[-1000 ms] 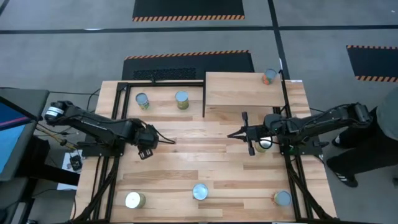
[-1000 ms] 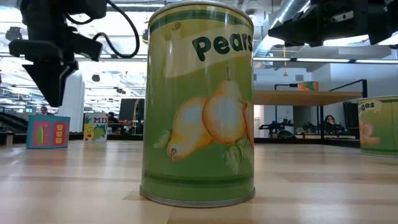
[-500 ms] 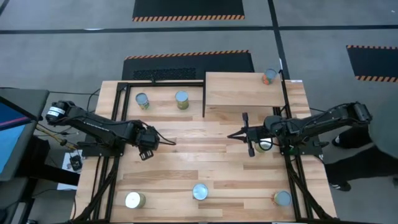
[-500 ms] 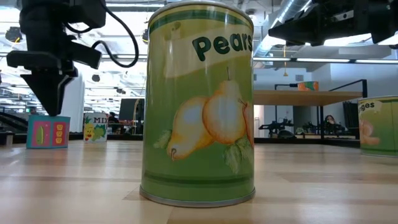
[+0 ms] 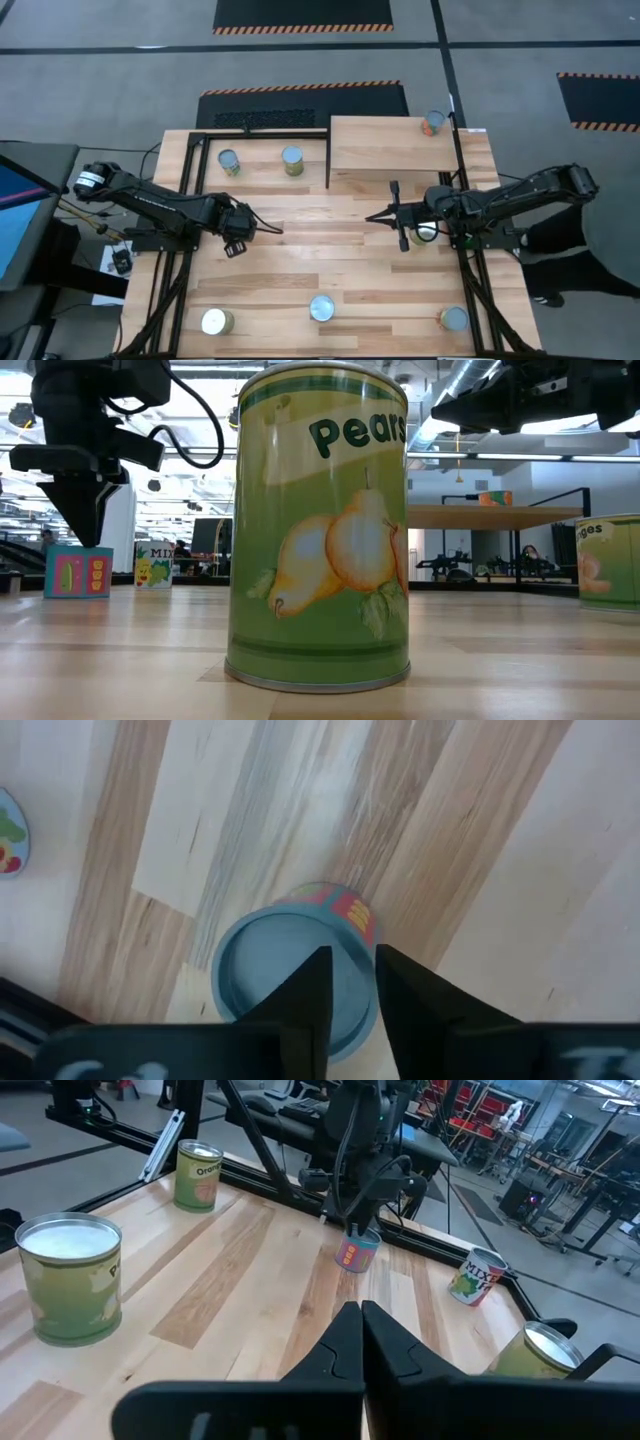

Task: Pick and place cans onto a shelf
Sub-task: Put the small canned corn on the shelf aligned with the small canned orange

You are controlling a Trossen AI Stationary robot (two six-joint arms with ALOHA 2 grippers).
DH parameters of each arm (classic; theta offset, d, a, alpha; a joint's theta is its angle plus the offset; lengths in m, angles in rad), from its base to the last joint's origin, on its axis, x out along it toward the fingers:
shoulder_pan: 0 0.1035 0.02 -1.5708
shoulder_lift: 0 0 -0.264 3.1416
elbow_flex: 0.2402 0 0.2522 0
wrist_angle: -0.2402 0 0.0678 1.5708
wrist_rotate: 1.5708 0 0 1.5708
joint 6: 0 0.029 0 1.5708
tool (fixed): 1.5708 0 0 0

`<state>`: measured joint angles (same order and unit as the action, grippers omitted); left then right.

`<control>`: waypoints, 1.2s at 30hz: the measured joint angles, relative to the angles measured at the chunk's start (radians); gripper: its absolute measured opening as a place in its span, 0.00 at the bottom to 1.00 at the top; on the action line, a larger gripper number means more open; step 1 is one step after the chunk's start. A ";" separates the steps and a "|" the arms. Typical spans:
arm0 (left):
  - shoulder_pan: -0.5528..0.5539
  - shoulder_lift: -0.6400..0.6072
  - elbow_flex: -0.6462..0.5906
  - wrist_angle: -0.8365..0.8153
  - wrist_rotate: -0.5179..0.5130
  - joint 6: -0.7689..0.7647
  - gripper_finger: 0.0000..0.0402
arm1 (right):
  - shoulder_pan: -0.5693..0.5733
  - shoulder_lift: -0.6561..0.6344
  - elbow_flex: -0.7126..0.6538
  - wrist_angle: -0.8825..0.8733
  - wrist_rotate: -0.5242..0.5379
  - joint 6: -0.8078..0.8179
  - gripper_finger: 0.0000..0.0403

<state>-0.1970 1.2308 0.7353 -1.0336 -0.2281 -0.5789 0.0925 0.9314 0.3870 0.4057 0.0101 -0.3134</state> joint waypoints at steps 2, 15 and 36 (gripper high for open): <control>0.000 0.000 0.000 0.003 0.003 0.002 0.14 | 0.000 0.000 0.000 0.000 0.000 0.000 0.02; 0.000 0.000 0.000 0.004 0.004 -0.012 0.24 | 0.000 0.000 0.000 0.000 0.000 0.000 0.02; 0.000 0.000 0.027 -0.027 0.002 -0.035 0.23 | 0.000 0.000 0.000 0.000 0.000 0.000 0.02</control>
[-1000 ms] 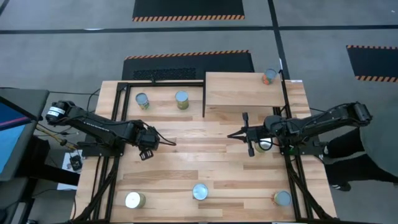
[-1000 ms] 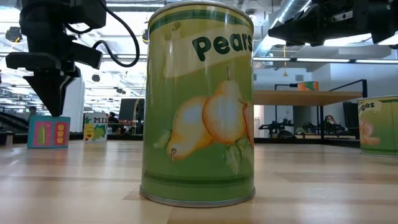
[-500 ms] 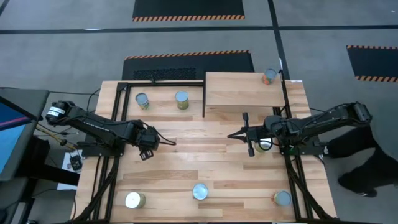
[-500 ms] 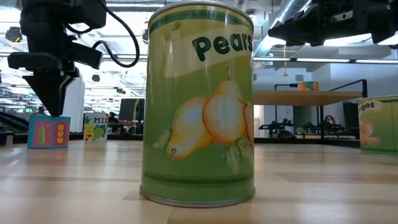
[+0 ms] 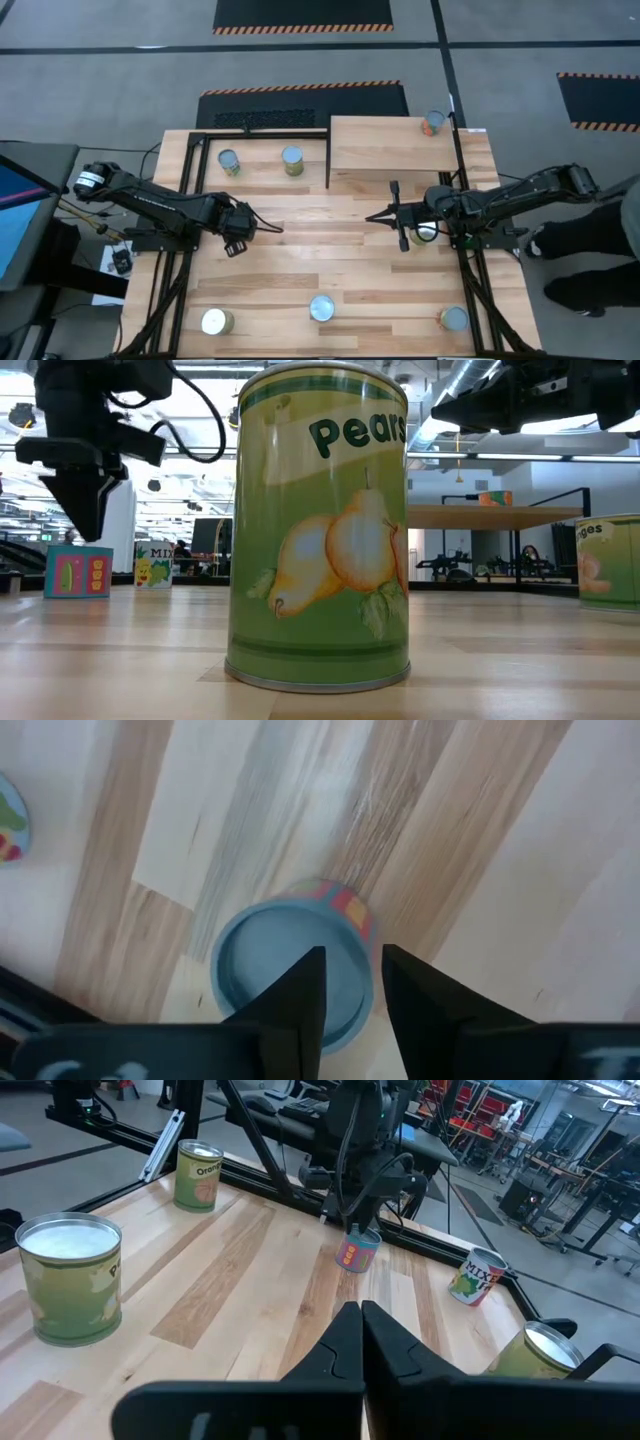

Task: Pick and place cans onto a shelf
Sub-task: Put the small canned corn on the shelf aligned with the small canned orange

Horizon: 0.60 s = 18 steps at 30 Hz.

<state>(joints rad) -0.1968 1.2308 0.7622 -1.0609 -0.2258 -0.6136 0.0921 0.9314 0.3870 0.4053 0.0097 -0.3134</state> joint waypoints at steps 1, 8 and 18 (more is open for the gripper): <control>0.000 0.000 0.007 -0.006 -0.006 0.000 0.24 | 0.000 0.000 0.000 0.000 0.000 0.000 0.02; 0.000 -0.001 -0.017 -0.016 -0.007 -0.024 0.26 | 0.000 0.000 0.000 -0.001 0.000 0.000 0.02; 0.000 0.000 -0.035 -0.009 -0.017 -0.028 0.25 | 0.000 0.000 0.000 -0.001 -0.001 0.001 0.02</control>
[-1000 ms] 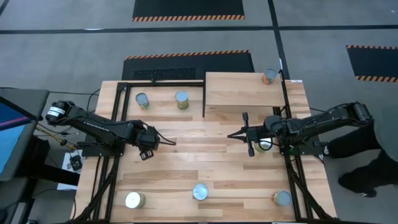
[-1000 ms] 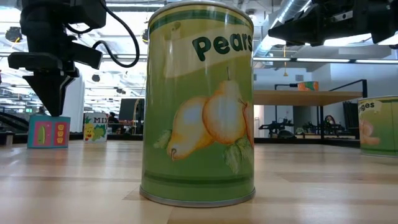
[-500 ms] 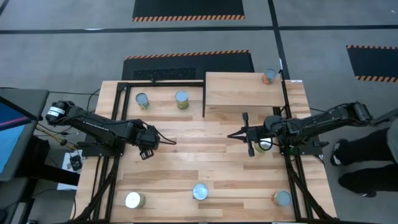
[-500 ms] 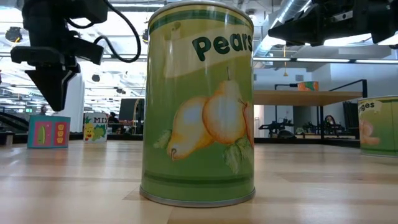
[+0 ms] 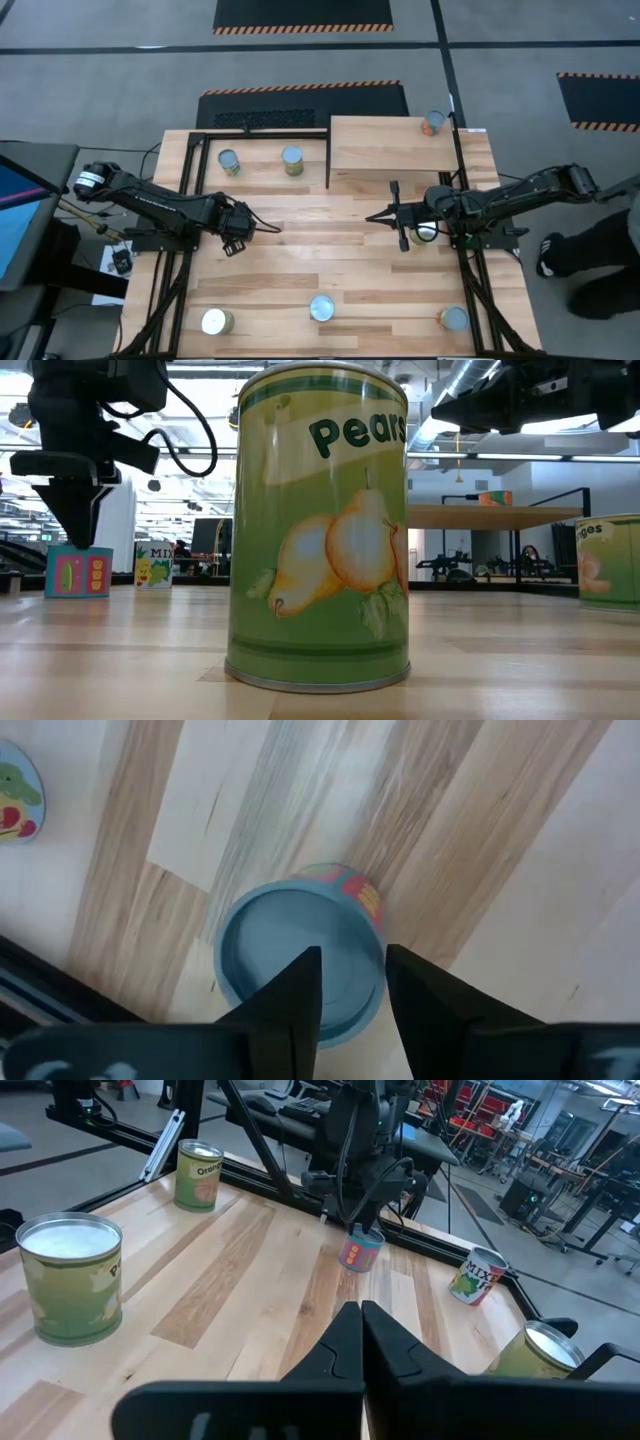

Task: Pick and place cans onto a shelf
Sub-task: Put the small canned corn on the shelf aligned with the small canned orange

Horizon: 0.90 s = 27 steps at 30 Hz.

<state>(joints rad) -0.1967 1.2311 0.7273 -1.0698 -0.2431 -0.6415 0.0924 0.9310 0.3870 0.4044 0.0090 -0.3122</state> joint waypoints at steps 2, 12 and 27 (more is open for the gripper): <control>0.000 0.000 0.000 0.002 -0.005 0.001 0.24 | 0.000 0.000 0.000 0.000 0.000 0.000 0.02; -0.001 -0.002 -0.059 0.028 -0.005 0.031 0.10 | 0.000 0.000 0.000 0.000 -0.001 0.016 0.02; 0.052 0.000 0.082 0.214 -0.055 0.361 0.01 | 0.000 0.000 0.000 0.001 -0.001 0.016 0.02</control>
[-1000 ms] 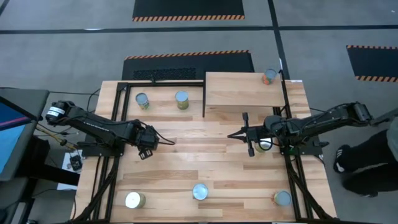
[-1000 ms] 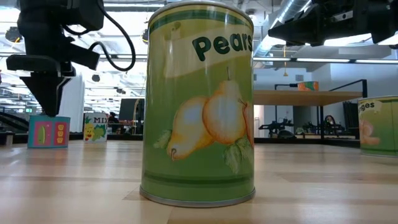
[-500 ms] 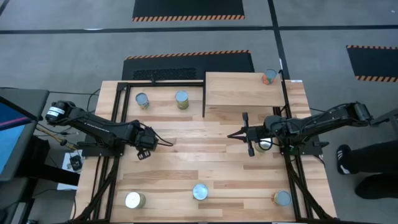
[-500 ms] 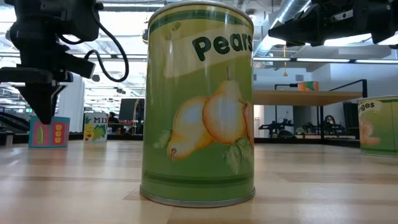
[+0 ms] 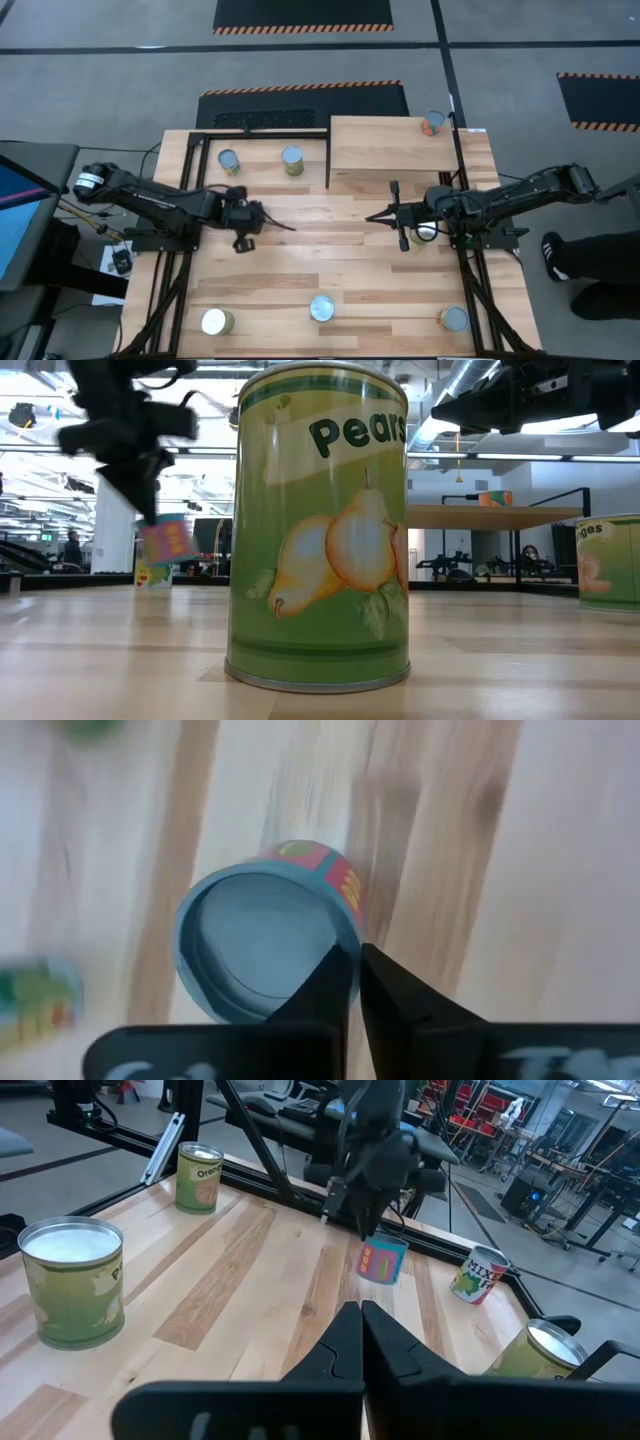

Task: Pick and place cans onto a shelf
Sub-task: Put the small canned corn on the shelf aligned with the small canned orange

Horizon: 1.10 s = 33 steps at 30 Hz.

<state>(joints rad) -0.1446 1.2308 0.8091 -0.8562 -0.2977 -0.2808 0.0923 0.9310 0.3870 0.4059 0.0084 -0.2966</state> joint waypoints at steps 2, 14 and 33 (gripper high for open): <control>0.026 0.000 0.023 0.059 -0.001 0.076 0.01 | 0.000 0.000 0.000 0.000 0.000 0.000 0.02; 0.211 0.077 0.149 0.431 0.133 0.433 0.01 | 0.000 0.000 0.000 0.025 0.000 0.000 0.02; 0.236 0.587 0.461 0.375 0.214 0.610 0.03 | -0.001 0.000 0.000 0.009 0.000 0.001 0.02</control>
<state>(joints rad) 0.0917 1.8182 1.2696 -0.4815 -0.0841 0.3294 0.0910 0.9306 0.3874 0.4150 0.0086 -0.2955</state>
